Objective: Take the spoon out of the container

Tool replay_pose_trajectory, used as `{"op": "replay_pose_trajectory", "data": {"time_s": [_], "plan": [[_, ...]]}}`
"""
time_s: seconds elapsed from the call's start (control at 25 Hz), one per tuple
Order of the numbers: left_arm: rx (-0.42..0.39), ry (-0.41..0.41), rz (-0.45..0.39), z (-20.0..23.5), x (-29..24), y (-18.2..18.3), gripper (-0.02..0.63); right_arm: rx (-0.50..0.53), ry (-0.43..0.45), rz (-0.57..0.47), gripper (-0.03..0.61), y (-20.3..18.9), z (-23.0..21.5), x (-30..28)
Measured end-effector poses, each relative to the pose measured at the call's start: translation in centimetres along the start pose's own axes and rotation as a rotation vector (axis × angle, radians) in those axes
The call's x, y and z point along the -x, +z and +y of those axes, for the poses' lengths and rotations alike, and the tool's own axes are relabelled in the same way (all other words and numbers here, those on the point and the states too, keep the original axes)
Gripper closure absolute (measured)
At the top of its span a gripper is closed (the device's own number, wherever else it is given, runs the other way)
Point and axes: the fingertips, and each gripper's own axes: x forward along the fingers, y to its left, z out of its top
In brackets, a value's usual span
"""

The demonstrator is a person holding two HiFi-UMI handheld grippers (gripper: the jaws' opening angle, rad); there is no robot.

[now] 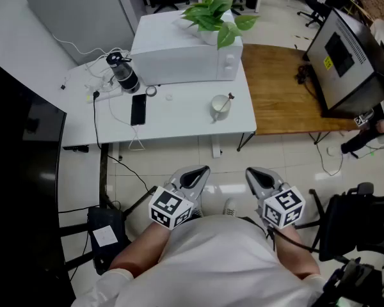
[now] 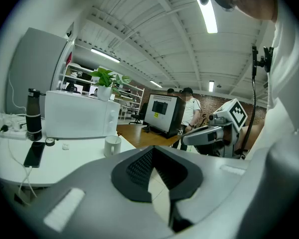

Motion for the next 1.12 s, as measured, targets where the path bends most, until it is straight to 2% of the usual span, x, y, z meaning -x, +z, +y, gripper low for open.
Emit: {"op": "replay_pose_trajectory", "data": {"time_s": [0.44,0.6,0.8,1.12], "plan": [[-0.016,-0.041,0.008,3.9,1.8,0.1,0.611,0.000,-0.049,-0.019,0.572,1.9,1.9,-3.8],[0.001,-0.035,0.014,5.7,1.7,-0.3,0.611,0.008,-0.062,-0.022,0.571,2.9,1.6,-4.6],[0.018,-0.030,0.008,7.1,0.1,0.2,0.609,0.005,-0.060,-0.005,0.572,3.3,0.1,-5.7],[0.037,0.034,-0.007,9.7,-4.8,2.0,0.611,0.027,0.021,0.007,0.571,5.5,-5.1,-8.9]]}}
